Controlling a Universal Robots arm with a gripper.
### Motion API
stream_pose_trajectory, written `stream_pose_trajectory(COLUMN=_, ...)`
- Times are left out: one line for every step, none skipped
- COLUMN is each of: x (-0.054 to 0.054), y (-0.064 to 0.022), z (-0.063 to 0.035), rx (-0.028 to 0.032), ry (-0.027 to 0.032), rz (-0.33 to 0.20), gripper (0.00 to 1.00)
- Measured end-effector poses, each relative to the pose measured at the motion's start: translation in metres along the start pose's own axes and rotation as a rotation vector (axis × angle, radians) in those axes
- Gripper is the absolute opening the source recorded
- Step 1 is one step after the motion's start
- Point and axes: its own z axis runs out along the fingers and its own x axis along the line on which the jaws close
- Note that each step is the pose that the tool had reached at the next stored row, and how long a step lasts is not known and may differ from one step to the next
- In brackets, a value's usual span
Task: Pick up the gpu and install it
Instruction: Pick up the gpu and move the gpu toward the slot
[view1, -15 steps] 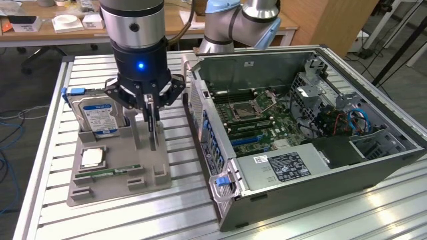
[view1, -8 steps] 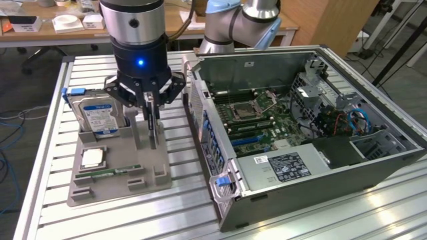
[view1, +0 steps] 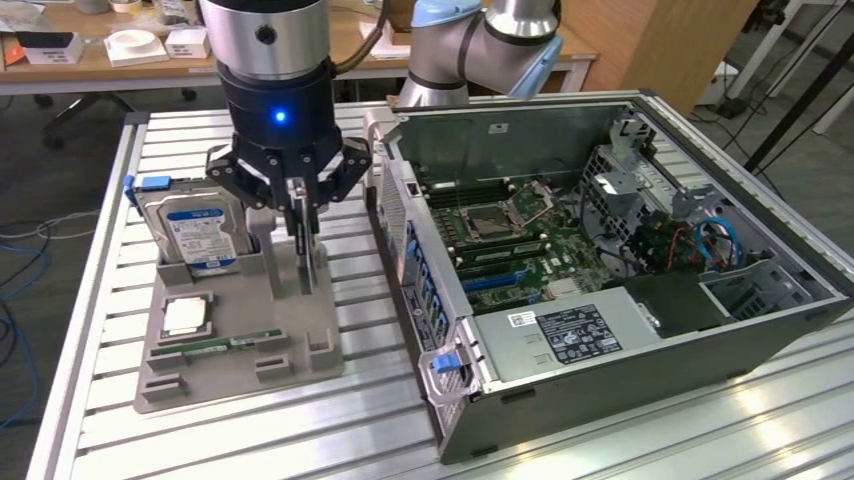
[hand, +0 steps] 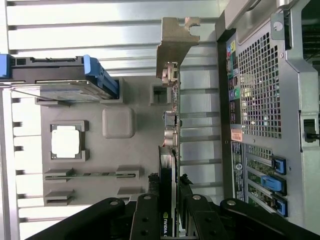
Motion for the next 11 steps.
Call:
stream_pose_trajectory(x=0.0, y=0.0001, z=-0.0007, rx=-0.0001, ry=0.0, rz=0.0, gripper=0.26)
stream_pose_trajectory(x=0.0, y=0.0001, z=-0.0013, rx=-0.0001, ry=-0.0002, rz=0.0, gripper=0.26)
stream_pose_trajectory(x=0.0, y=0.0001, z=-0.0016, rx=-0.0002, ry=-0.0002, rz=0.0, gripper=0.26)
stream_pose_trajectory(x=0.0, y=0.0001, z=-0.0016, rx=-0.0002, ry=-0.0002, rz=0.0, gripper=0.26)
stream_pose_trajectory(x=0.0, y=0.0001, z=-0.0016, rx=-0.0002, ry=-0.0002, rz=0.0, gripper=0.26)
stream_pose_trajectory(x=0.0, y=0.0001, z=-0.0018, rx=0.0, ry=0.0, rz=0.0, gripper=0.26)
stream_pose_trajectory(x=0.0, y=0.0001, z=-0.0018, rx=0.0, ry=0.0, rz=0.0, gripper=0.26)
stream_pose_trajectory(x=0.0, y=0.0001, z=-0.0018, rx=-0.0001, ry=-0.0001, rz=0.0, gripper=0.26)
stream_pose_trajectory(x=0.0, y=0.0001, z=-0.002, rx=-0.0001, ry=0.0, rz=0.0, gripper=0.26)
stream_pose_trajectory(x=0.0, y=0.0001, z=-0.0023, rx=0.0, ry=0.0, rz=0.0, gripper=0.26)
stream_pose_trajectory(x=0.0, y=0.0002, z=-0.0027, rx=0.0001, ry=0.0001, rz=0.0, gripper=0.26)
